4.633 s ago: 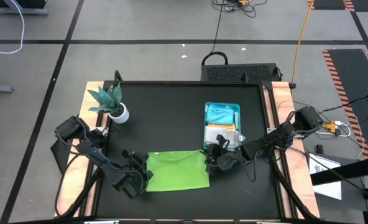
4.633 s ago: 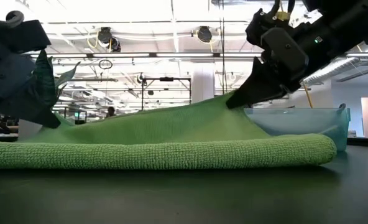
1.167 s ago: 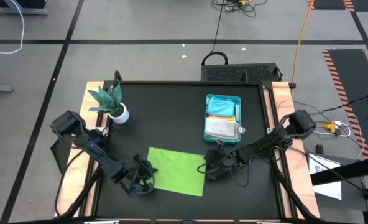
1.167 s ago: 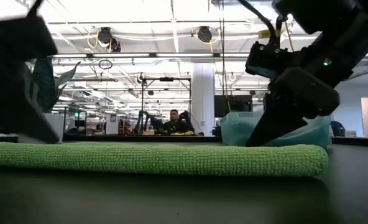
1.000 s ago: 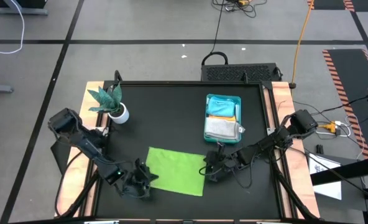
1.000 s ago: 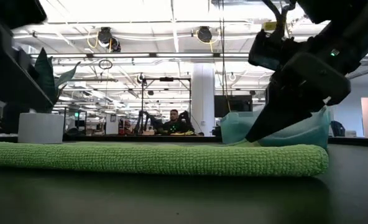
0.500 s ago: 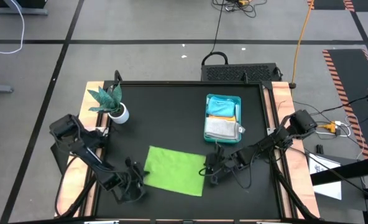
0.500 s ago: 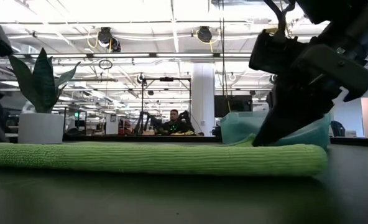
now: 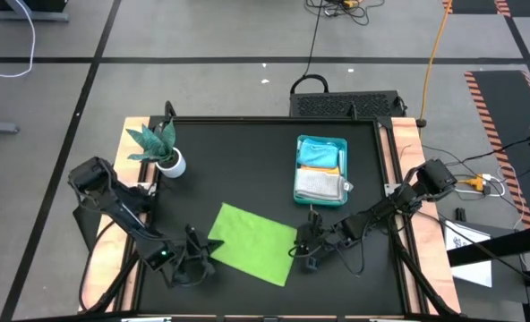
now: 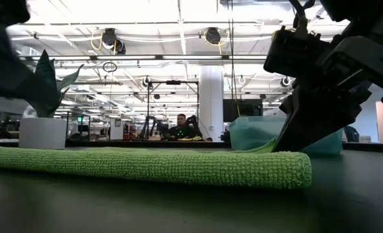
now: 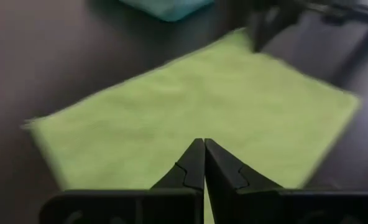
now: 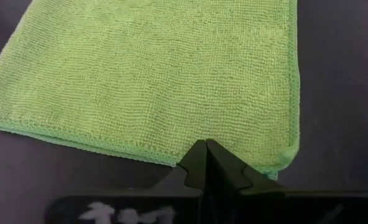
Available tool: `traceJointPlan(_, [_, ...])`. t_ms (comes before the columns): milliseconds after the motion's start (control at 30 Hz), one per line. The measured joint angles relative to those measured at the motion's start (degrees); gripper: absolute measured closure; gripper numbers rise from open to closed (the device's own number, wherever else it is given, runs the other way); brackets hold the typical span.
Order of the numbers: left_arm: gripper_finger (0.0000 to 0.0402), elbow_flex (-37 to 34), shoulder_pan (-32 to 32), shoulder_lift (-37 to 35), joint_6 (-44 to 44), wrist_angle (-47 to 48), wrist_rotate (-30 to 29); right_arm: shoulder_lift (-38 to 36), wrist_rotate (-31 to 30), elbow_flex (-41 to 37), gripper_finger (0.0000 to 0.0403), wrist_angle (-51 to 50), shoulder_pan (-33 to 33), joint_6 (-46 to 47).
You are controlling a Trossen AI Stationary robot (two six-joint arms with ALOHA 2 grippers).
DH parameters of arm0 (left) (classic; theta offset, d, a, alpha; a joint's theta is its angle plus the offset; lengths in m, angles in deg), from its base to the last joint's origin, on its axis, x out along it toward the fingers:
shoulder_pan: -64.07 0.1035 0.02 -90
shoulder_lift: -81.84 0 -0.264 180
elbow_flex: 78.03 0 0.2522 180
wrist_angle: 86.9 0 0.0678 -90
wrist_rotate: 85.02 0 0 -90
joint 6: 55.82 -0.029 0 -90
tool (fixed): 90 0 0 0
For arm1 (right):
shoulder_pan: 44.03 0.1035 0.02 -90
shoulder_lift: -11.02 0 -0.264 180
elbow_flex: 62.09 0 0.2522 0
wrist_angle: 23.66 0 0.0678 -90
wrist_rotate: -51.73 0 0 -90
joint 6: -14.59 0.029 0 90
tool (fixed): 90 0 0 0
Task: Fold microfiber towels
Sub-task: Fold the light green microfiber cloth
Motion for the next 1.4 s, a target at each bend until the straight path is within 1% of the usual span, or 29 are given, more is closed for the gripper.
traceJointPlan(167, [0.0399,0.02,2.64,1.88,-10.01,-12.72,7.94,0.00,-0.02,0.00,0.0403,0.99,-0.06,-0.27])
traceJointPlan(267, [0.0395,0.09,4.31,3.98,-11.30,-14.11,13.38,0.00,-0.11,0.00,0.0403,1.00,-0.06,-0.28])
traceJointPlan(333, [0.0394,-0.01,5.48,5.19,-9.58,-10.76,15.78,0.00,-0.14,0.00,0.0403,1.02,-0.06,-0.30])
traceJointPlan(500, [0.0398,0.01,7.52,5.79,-1.83,0.36,17.05,0.00,-0.25,0.00,0.0403,1.39,-0.06,-0.41])
traceJointPlan(633, [0.0391,0.11,7.65,4.04,0.46,8.94,18.19,1.62,-2.06,0.00,0.0403,4.89,0.99,1.34])
traceJointPlan(700, [0.0395,0.07,7.60,2.35,-0.20,12.67,19.18,3.10,-1.57,0.14,0.0403,7.39,2.05,2.23])
traceJointPlan(800, [0.0398,-0.09,7.63,-1.41,-3.56,18.03,20.12,5.16,-1.12,2.07,0.0403,7.72,3.68,2.90])
traceJointPlan(900, [0.0390,-0.07,7.80,-5.95,-6.10,21.12,20.12,5.81,1.01,4.76,0.0403,8.69,5.01,-1.29])
traceJointPlan(967, [0.0387,-0.07,7.77,-8.03,-7.91,18.82,18.88,5.23,0.31,6.63,0.0403,9.65,5.45,-4.78])
traceJointPlan(1033, [0.0390,-0.07,7.54,-9.15,-10.35,14.56,17.34,5.01,-0.05,8.35,0.0403,9.81,4.48,-8.29])
traceJointPlan(1100, [0.0397,0.02,7.38,-8.79,-13.88,7.66,17.67,5.32,0.03,9.81,0.0403,9.35,1.98,-11.30])
traceJointPlan(1200, [0.0395,0.02,6.73,-6.75,-15.30,0.54,19.55,6.51,-0.01,11.32,0.0403,6.98,-2.18,-13.67])
traceJointPlan(1300, [0.0389,0.00,5.50,-3.75,-13.39,-0.34,20.55,8.04,0.83,11.59,0.0403,3.70,-6.08,-15.00])
traceJointPlan(1400, [0.0391,0.00,4.78,0.01,-9.35,1.87,20.66,9.61,2.00,11.61,0.0403,0.18,-8.42,-14.85])
